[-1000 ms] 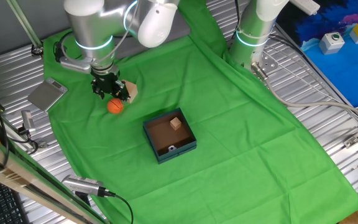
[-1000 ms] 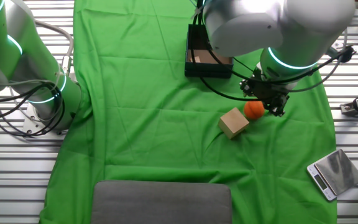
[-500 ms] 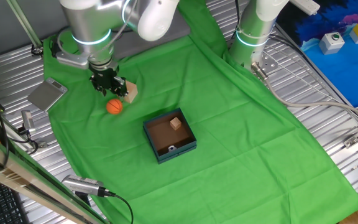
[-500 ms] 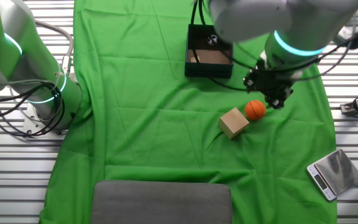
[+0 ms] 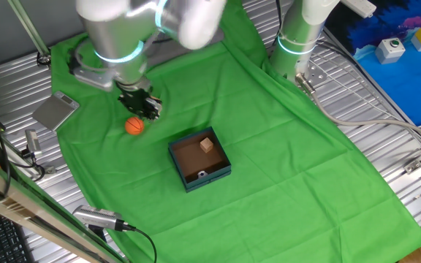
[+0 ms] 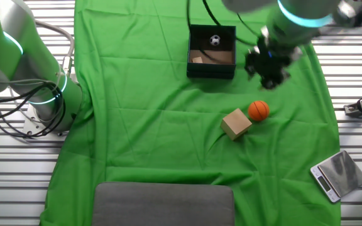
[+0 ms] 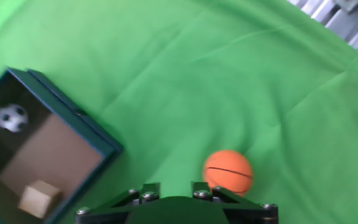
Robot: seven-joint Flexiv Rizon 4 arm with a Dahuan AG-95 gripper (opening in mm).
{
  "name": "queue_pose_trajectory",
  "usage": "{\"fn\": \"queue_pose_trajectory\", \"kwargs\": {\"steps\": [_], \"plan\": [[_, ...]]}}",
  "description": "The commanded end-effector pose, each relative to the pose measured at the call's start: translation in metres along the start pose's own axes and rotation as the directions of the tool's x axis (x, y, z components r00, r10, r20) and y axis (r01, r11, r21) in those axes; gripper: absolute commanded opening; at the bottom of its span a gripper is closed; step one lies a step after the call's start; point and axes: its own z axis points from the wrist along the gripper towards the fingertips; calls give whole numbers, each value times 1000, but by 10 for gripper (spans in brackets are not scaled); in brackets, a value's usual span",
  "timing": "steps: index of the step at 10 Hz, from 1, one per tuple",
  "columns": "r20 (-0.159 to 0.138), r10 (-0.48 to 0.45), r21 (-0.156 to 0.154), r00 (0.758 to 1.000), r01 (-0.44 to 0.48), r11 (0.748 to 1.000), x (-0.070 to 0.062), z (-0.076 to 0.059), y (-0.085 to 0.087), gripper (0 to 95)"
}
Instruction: Take everything out of the gift box
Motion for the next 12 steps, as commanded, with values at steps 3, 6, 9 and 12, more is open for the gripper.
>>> {"fn": "queue_pose_trajectory", "kwargs": {"steps": [3,6,9,12], "plan": [[-2,13,-30,1000,-13,999,2,0,2,0],[-4,24,-24,1000,-24,999,3,0,2,0],[-17,-39,-53,999,38,998,3,0,2,0],[-23,-68,-58,997,67,996,3,0,2,0]]}}
